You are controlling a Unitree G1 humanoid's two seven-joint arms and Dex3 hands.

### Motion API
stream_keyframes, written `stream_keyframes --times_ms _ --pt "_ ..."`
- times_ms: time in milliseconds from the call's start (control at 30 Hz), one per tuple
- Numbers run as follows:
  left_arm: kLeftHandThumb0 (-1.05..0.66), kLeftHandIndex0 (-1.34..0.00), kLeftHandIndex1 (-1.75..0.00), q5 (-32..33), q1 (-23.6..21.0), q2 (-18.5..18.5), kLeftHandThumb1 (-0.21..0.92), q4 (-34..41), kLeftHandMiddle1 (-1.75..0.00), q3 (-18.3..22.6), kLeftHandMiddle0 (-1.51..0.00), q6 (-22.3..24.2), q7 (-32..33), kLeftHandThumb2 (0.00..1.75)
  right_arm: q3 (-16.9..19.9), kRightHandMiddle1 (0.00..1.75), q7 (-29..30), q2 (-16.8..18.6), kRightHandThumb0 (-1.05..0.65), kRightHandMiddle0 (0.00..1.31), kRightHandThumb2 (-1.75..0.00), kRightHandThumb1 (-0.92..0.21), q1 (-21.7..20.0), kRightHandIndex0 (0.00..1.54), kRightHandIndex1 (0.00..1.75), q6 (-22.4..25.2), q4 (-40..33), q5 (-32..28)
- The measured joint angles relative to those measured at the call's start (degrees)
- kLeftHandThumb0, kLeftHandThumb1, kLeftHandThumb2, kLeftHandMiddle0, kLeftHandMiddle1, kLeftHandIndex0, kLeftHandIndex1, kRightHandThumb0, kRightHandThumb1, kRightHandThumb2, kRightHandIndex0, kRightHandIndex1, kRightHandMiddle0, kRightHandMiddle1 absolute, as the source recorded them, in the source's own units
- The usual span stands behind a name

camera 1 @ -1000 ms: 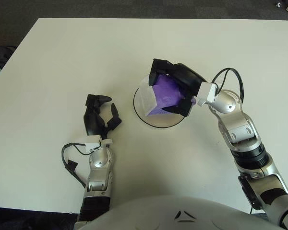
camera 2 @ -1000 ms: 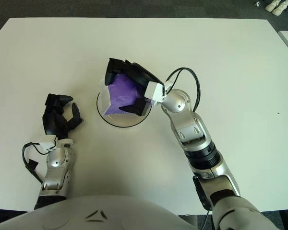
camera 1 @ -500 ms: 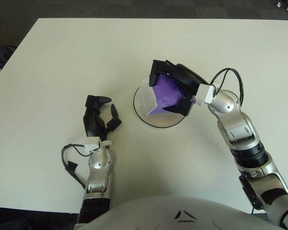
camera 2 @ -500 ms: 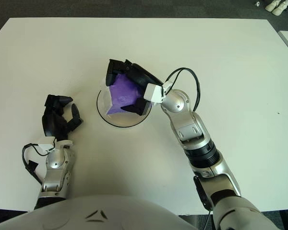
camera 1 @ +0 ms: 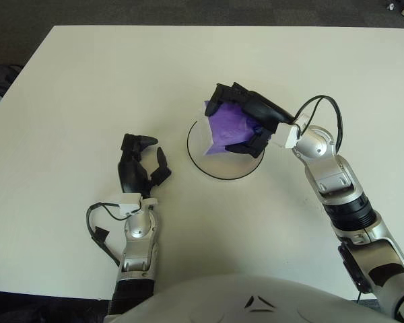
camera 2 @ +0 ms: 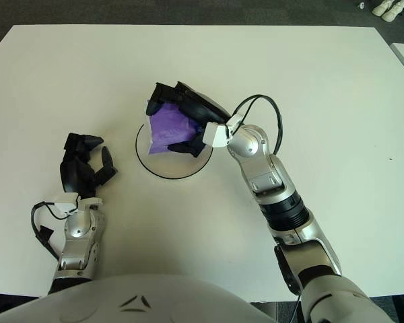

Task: Put the tissue paper into the plate.

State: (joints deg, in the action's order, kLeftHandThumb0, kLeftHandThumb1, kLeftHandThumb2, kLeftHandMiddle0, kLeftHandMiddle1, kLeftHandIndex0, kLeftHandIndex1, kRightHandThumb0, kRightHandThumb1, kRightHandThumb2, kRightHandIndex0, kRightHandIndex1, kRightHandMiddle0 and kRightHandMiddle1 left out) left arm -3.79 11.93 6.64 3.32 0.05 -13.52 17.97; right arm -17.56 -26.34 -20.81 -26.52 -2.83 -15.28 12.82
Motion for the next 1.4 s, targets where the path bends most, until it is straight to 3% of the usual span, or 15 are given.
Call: stream_keyframes --times_ms 200,400,1400 --pt "-0.43 -0.49 -1.75 0.0 0.0 0.0 0.47 0.3 -1.45 0.1 -0.66 0.7 0.0 1.14 0.2 0.01 -1.1 -0.8 -1.04 0.0 -0.28 -0.9 -0.5 0.0 0.01 -5.1 1.9 -0.3" --pt "-0.43 -0.49 -1.75 0.0 0.0 0.0 0.47 0.5 -1.49 0.3 -0.65 1.0 0.0 1.13 0.4 0.0 -3.4 -1.2 -1.05 0.0 -0.22 -0.92 -1.2 0.0 0.0 -6.9 2.9 -1.3" --pt "-0.43 -0.48 -1.75 0.8 -0.5 0.0 0.47 -1.3 -1.46 1.0 -0.63 -1.4 -1.0 1.13 2.4 0.0 -6.1 -1.5 -1.05 0.0 -0.16 -0.92 -1.9 0.0 0.0 -9.6 4.3 -4.5"
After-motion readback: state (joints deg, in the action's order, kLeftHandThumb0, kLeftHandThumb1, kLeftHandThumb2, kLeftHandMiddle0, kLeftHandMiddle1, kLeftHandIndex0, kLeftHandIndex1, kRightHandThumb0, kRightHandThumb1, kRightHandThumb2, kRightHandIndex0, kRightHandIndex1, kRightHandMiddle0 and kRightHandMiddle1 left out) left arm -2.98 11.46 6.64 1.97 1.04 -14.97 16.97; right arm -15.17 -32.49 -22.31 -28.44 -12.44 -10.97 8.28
